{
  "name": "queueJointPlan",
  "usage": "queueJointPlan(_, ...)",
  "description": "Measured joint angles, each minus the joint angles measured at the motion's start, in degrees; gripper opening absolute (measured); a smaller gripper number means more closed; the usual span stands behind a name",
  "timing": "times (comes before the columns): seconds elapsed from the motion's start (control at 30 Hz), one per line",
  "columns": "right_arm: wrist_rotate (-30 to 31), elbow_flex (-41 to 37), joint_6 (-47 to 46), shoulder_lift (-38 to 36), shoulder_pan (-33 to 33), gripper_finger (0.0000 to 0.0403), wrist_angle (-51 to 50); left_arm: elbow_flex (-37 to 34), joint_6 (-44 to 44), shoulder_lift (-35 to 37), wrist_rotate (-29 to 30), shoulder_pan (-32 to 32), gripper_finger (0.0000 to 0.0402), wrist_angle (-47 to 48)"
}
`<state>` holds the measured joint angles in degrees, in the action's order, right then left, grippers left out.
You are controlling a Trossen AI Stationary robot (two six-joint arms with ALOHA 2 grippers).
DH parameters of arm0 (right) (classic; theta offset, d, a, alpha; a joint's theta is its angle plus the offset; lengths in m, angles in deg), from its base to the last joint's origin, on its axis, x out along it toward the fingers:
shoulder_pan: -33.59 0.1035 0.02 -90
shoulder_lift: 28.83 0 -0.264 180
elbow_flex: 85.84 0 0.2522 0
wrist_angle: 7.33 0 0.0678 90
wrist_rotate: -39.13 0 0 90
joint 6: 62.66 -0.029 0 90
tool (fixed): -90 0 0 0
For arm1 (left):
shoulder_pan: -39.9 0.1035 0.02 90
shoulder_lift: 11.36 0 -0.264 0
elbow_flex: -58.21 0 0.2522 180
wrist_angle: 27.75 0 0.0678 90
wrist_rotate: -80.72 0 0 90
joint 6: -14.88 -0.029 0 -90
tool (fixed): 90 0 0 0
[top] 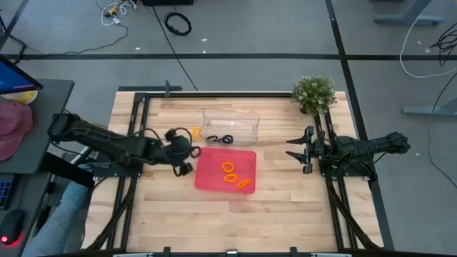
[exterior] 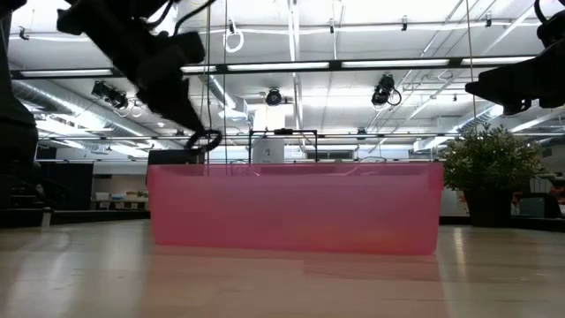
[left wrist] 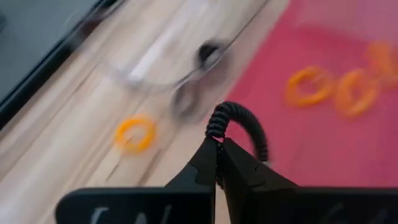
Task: Sort spring keychains
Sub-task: Put the black spring keychain into the transparent bin
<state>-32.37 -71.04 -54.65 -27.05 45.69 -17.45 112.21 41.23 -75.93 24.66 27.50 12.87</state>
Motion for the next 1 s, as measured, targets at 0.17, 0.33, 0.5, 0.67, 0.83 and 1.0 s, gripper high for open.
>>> queueJointPlan(0.17,0.0,0.0,0.0,0.0,0.0,0.0198,0.0,0.9,-5.9,-0.8,-5.1,-3.1,0.0008,-11.4)
queueJointPlan(0.33,0.0,0.0,0.0,0.0,0.0,0.0198,0.0,1.0,-13.1,-1.2,-7.6,-5.5,0.0010,-17.8)
queueJointPlan(0.5,0.0,0.0,0.0,0.0,0.0,0.0198,0.0,1.0,-15.4,-1.2,-7.7,-7.2,0.0036,-21.9)
queueJointPlan(0.67,0.0,0.0,0.0,0.0,0.0,0.0198,0.1,1.0,-15.6,-1.2,-9.5,-7.8,0.0075,-23.3)
queueJointPlan(0.83,0.0,0.0,0.0,0.0,0.0,0.0198,0.1,1.0,-15.5,-1.2,-9.6,-7.7,0.0122,-23.7)
queueJointPlan(1.0,0.0,0.0,0.0,0.0,0.0,0.0198,0.1,1.0,-15.1,-1.2,-9.6,-7.7,0.0161,-23.8)
